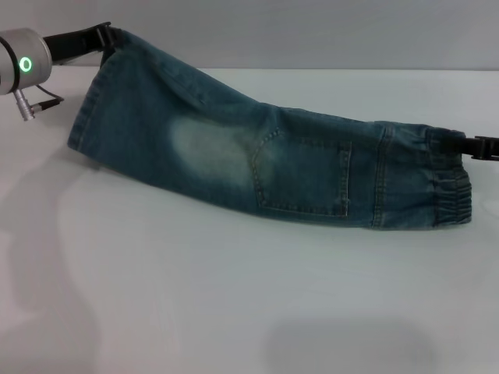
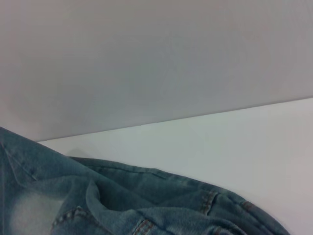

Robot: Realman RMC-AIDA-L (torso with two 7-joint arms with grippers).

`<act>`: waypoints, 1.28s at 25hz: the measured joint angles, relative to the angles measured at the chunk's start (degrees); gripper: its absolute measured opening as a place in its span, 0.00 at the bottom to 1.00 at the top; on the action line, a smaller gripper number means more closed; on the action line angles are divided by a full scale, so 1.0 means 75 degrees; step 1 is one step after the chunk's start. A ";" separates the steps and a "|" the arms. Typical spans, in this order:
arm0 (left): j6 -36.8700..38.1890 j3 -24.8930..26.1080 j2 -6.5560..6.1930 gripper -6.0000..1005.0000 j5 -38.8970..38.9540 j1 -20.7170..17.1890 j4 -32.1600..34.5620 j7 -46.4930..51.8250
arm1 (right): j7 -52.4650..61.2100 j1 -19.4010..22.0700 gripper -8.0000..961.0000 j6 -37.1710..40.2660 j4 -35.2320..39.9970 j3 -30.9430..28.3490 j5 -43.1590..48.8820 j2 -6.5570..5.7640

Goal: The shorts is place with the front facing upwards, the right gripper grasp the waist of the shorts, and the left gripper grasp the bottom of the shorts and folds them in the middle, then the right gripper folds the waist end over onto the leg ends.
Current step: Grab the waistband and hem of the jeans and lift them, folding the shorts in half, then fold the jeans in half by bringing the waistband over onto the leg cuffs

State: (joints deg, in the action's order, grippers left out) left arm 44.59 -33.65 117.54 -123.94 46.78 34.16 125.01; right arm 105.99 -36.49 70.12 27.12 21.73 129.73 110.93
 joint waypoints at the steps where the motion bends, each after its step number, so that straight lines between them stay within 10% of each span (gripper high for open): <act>1: 0.0000 0.0000 0.0000 0.10 0.0000 0.0000 0.0000 0.0000 | -0.0018 -0.0015 0.03 0.0002 0.0001 0.0003 -0.0001 0.0000; 12: -0.0862 -0.0018 0.0018 0.10 -0.0011 0.0001 -0.0271 0.0019 | -0.0095 -0.0069 0.03 0.0051 0.0006 0.0008 -0.0012 0.0067; 32: -0.0960 -0.0321 0.0031 0.77 0.0276 0.0044 -0.0225 -0.0229 | 0.0195 -0.0017 0.07 0.0108 0.0366 -0.0061 -0.0299 0.0088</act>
State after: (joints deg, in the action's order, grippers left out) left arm 37.39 -36.05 117.77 -121.87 47.11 32.47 123.30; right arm 107.44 -36.62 70.93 29.87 21.27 127.49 111.59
